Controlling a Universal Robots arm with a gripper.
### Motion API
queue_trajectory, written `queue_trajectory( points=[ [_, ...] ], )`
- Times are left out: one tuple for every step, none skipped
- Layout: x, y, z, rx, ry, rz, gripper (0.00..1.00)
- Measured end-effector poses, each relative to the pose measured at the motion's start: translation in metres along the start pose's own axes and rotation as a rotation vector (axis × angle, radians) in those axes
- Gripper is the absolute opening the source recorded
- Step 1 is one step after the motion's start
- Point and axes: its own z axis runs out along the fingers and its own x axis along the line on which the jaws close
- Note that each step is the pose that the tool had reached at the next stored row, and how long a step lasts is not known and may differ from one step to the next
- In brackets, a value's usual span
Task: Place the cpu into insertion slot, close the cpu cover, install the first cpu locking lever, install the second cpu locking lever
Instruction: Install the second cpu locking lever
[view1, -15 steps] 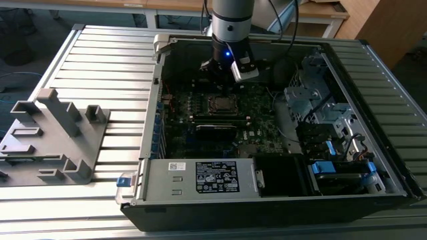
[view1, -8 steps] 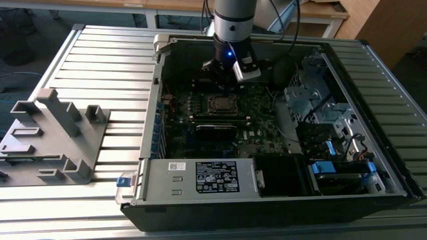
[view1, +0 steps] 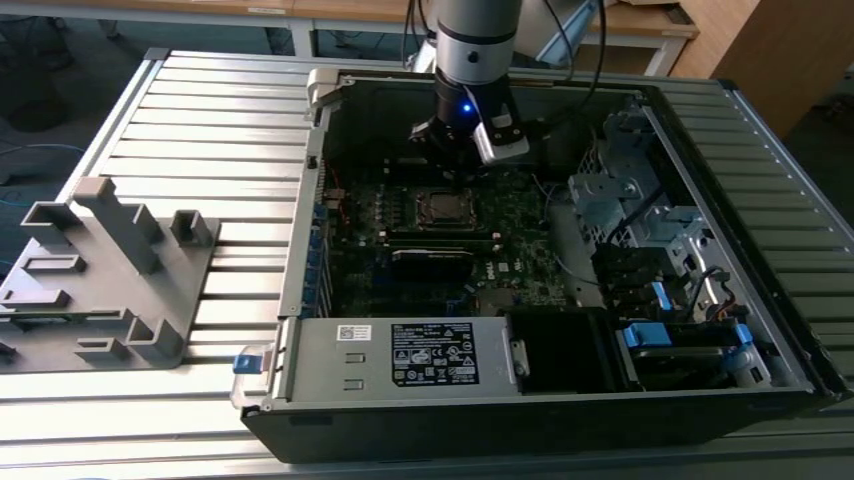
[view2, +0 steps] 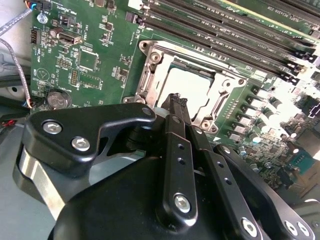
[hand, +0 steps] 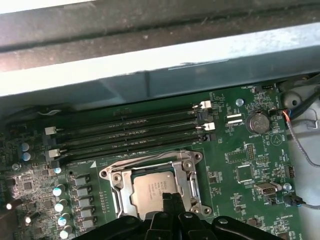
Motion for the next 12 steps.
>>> queue_trajectory(
  points=[
    [-0.003,0.0006,0.0001,0.0,0.0,0.0,0.1],
    [-0.006,0.0011,0.0003,0.0,0.0,0.0,0.1],
    [-0.006,0.0011,0.0003,0.0001,0.0,0.0,0.1],
    [-0.0061,0.001,0.0003,0.0,0.0,0.0,0.1],
    [-0.0061,0.0008,0.0003,0.0,0.0,0.0,0.1],
    [-0.0062,0.0006,0.0003,0.0,0.0,0.0,0.1],
    [-0.0062,0.0004,0.0003,0.0001,0.0,0.0,0.1],
    [-0.0062,0.0002,0.0003,0.0,0.0,0.0,0.1],
    [-0.0063,0.0,0.0003,0.0,0.0,0.0,0.1],
    [-0.0063,-0.0003,0.0003,0.0,0.0,0.0,0.1],
    [-0.0063,-0.0005,0.0003,0.0,0.0,0.0,0.1],
    [-0.0064,-0.0008,0.0003,0.0001,0.0,0.0,0.1]
  ],
)
